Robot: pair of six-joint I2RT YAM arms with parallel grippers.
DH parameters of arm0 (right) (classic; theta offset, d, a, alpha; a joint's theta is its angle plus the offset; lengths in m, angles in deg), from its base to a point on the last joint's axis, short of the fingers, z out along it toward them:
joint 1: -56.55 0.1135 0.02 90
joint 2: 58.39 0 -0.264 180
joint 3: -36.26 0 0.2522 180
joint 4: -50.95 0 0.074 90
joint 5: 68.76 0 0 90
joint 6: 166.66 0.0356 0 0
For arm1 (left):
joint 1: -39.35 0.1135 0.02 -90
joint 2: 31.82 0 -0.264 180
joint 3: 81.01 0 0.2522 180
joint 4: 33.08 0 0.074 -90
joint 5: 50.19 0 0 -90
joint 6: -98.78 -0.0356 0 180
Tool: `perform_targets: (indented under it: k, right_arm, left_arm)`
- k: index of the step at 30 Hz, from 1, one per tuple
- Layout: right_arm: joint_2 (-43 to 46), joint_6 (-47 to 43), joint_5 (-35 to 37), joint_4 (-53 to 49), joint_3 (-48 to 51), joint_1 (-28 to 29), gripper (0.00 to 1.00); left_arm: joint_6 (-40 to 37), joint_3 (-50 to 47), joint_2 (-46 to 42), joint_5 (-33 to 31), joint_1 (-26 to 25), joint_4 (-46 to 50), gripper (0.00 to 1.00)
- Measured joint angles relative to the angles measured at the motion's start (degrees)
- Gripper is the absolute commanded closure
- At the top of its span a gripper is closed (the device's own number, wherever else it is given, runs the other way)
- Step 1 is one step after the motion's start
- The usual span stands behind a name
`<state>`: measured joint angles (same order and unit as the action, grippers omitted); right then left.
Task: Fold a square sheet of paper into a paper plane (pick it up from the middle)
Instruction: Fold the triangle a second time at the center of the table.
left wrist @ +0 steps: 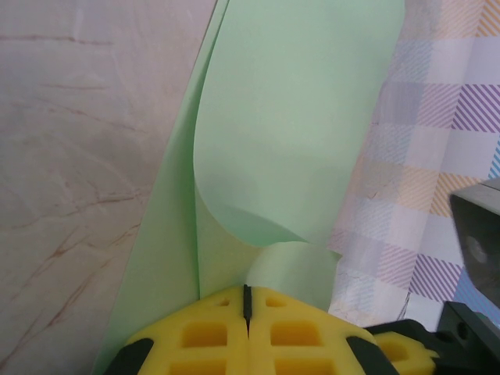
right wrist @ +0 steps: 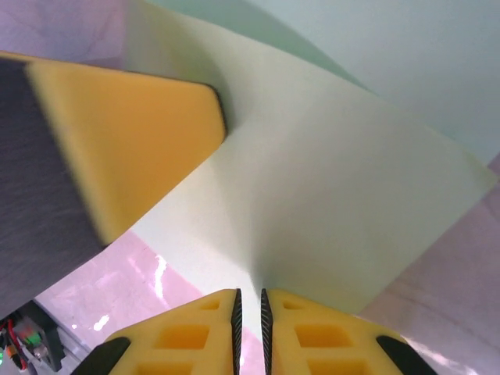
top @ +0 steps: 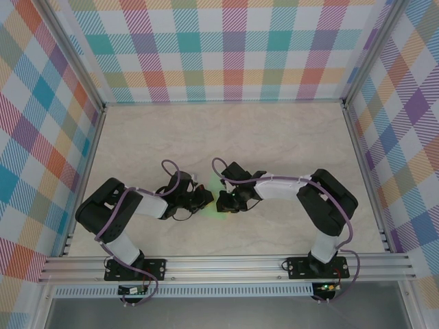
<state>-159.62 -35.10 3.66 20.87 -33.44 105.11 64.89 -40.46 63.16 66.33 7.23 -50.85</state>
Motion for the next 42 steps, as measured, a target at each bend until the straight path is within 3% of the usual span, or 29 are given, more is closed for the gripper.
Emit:
perform_targets:
  k: [17,42]
  right_arm:
    - [-1.73,1.16,-1.86,-0.24,-2.62,1.77,0.83]
    - [-0.63,5.51,-4.42,8.26,5.35,0.9,0.84]
  left_arm:
    - [-0.02,0.0,0.0,0.0,0.0,0.0,1.0]
    - [-0.2,0.0,0.0,0.0,0.0,0.0,1.0]
